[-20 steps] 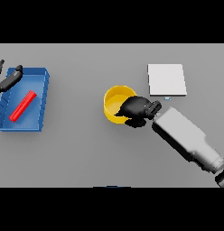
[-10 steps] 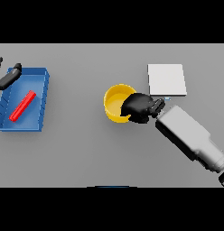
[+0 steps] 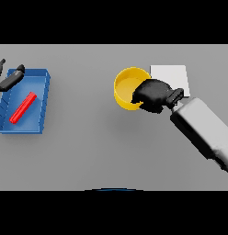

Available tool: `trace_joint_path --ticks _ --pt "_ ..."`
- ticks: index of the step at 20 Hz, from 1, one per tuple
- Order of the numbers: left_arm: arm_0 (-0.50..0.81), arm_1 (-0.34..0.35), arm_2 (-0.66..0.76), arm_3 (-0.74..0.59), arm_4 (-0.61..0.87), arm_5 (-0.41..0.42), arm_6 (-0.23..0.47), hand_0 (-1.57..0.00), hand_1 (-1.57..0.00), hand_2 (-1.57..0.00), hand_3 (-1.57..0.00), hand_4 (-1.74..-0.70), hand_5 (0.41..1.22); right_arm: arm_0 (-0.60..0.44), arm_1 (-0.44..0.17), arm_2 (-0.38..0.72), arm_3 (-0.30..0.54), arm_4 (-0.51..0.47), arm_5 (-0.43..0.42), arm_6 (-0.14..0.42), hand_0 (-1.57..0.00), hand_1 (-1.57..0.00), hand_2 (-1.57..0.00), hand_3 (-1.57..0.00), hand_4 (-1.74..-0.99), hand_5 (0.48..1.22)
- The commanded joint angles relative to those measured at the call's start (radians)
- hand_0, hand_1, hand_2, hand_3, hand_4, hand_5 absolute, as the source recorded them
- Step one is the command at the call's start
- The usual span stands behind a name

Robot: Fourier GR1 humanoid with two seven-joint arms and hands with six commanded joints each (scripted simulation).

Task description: Pick up the red beaker and tilt it to pour out 1 green nut into yellow bowl. Pick up the yellow bowl and place it on the metallic measuring scale.

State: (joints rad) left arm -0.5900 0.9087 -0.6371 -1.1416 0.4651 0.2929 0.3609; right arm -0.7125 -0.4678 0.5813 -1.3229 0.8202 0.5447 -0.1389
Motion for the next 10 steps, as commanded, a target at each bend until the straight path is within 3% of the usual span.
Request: trace_joint_path --ticks 1,6,7,10 --pt "0.001 0.000 -0.002 -0.013 -0.001 0.005 -0.002 0.00 0.00 0.00 0.00 -0.71 0.686 0.004 0.000 -0.005 -0.009 -0.001 -0.001 0.013 -1.57 -1.57 -1.48 -1.17 -1.740 1.220" --pt "0.011 0.015 0.004 -0.031 0.006 0.016 0.011 0.00 0.00 0.00 0.00 -0.72 0.698 0.006 -0.012 -0.031 -0.022 0.011 -0.018 0.047 -1.56 -1.57 -1.51 -1.15 -1.741 1.220" --pt "0.015 0.008 0.001 -0.035 0.005 0.018 0.003 0.00 0.00 0.00 0.00 -0.73 0.704 0.002 -0.031 -0.045 -0.023 0.005 -0.018 0.029 -1.57 -1.57 -1.52 -1.15 -1.741 1.220" --pt "0.025 0.014 0.002 -0.044 0.007 0.027 0.008 0.00 0.00 0.00 0.00 -0.73 0.719 -0.024 -0.031 -0.072 0.059 0.021 -0.072 0.033 -1.57 -1.57 -1.54 -1.15 -1.741 1.221"
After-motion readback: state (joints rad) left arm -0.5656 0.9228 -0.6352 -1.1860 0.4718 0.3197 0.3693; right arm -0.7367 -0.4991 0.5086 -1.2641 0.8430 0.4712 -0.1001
